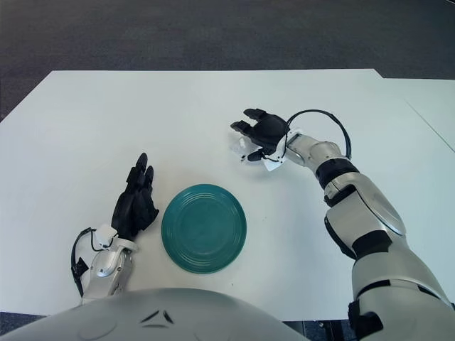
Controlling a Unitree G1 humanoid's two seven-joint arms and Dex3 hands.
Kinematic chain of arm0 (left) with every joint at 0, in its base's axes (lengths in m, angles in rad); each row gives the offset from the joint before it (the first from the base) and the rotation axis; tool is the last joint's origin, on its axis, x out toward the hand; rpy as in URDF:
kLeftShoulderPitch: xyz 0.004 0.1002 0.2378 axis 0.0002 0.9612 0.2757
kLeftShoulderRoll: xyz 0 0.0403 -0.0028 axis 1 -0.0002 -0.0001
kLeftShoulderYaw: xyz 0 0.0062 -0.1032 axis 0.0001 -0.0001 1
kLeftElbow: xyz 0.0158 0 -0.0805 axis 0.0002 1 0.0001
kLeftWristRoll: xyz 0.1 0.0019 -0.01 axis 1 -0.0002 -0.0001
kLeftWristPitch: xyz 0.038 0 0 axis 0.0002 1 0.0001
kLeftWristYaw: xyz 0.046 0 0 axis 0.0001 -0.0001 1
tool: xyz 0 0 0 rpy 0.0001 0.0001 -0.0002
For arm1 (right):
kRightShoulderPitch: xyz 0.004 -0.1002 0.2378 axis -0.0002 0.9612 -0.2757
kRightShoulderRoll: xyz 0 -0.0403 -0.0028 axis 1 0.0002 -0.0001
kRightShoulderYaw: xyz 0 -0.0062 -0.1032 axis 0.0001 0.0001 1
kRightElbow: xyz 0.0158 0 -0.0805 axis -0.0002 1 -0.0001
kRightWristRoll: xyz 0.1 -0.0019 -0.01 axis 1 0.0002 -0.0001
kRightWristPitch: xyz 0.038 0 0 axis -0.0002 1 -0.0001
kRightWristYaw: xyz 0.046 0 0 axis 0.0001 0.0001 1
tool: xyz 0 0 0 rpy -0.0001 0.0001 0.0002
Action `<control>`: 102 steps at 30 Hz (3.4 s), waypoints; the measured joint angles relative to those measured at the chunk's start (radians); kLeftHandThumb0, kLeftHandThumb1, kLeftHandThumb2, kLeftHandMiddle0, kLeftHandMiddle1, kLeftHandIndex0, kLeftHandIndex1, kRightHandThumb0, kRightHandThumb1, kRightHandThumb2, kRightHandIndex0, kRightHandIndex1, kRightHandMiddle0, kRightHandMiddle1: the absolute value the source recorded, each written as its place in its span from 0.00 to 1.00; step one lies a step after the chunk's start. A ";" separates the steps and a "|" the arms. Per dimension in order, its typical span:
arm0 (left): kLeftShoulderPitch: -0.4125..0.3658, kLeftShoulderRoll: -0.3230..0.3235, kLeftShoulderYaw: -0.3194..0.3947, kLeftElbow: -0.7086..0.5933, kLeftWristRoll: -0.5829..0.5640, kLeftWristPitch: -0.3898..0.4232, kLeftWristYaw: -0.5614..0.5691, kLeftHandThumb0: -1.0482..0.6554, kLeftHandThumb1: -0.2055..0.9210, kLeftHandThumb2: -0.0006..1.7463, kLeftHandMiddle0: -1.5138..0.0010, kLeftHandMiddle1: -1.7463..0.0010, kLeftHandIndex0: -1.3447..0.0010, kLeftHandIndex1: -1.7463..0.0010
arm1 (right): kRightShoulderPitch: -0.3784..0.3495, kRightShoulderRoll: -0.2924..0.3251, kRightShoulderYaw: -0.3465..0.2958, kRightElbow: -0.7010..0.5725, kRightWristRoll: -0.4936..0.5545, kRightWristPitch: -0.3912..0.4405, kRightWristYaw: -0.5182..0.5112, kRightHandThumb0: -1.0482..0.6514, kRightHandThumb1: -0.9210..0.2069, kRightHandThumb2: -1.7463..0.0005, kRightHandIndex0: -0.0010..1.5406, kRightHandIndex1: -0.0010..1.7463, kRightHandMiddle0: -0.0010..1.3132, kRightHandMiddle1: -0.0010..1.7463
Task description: Put the charger into the plate.
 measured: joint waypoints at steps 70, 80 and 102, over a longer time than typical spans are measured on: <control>0.061 -0.037 -0.129 -0.118 -0.033 0.085 0.133 0.00 1.00 0.51 1.00 1.00 1.00 1.00 | -0.167 0.013 0.190 0.126 -0.022 -0.156 0.180 0.19 0.00 0.81 0.33 0.17 0.03 0.63; 0.060 -0.037 -0.132 -0.119 -0.058 0.081 0.138 0.00 1.00 0.51 1.00 1.00 1.00 1.00 | -0.149 0.016 0.234 0.130 -0.068 -0.144 0.003 0.19 0.00 0.75 0.21 0.90 0.04 0.96; 0.041 -0.036 -0.107 -0.084 -0.110 0.037 0.138 0.00 1.00 0.51 0.98 1.00 0.98 0.99 | -0.154 0.040 0.301 0.165 -0.119 -0.152 -0.173 0.12 0.00 0.56 0.46 1.00 0.38 1.00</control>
